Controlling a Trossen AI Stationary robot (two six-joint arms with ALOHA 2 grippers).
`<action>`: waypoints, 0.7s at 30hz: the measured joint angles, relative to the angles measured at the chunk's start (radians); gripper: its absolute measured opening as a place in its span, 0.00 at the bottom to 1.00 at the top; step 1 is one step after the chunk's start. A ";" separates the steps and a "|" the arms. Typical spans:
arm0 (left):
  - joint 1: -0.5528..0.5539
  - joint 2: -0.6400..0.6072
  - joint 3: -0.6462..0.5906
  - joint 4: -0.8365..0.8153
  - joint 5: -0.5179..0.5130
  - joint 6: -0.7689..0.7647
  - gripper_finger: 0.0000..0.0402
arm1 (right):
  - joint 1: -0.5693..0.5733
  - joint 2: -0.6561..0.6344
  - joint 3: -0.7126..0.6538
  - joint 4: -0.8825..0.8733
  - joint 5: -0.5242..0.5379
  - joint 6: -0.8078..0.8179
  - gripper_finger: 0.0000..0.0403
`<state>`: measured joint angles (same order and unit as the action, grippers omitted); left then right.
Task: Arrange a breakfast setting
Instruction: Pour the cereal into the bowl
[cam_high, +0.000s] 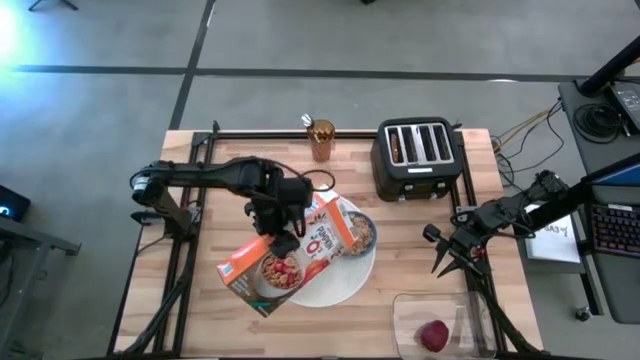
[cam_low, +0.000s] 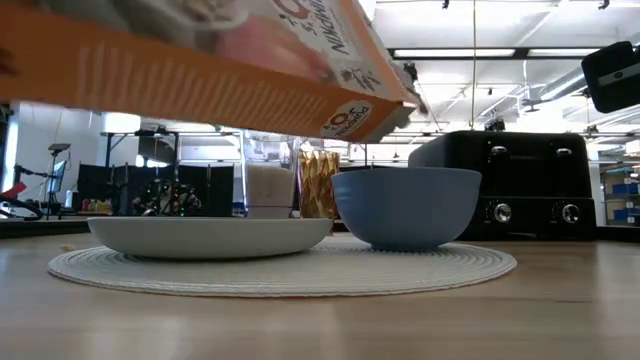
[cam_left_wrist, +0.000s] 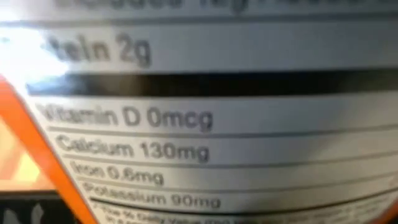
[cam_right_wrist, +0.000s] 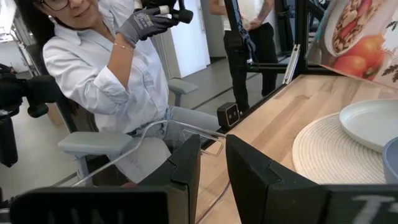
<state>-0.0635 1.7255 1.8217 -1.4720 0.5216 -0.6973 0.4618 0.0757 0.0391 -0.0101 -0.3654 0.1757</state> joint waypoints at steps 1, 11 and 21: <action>-0.012 -0.004 0.000 -0.001 -0.026 0.006 0.58 | 0.000 0.000 0.000 0.000 0.000 0.000 0.17; -0.127 -0.041 0.000 0.006 -0.235 0.014 0.58 | 0.000 0.000 0.000 0.000 0.000 0.000 0.17; -0.261 -0.095 0.000 0.021 -0.412 -0.076 0.58 | 0.000 0.000 0.000 0.000 0.000 0.000 0.17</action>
<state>-0.3247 1.6306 1.8214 -1.4510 0.1099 -0.7731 0.4622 0.0757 0.0391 -0.0101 -0.3654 0.1757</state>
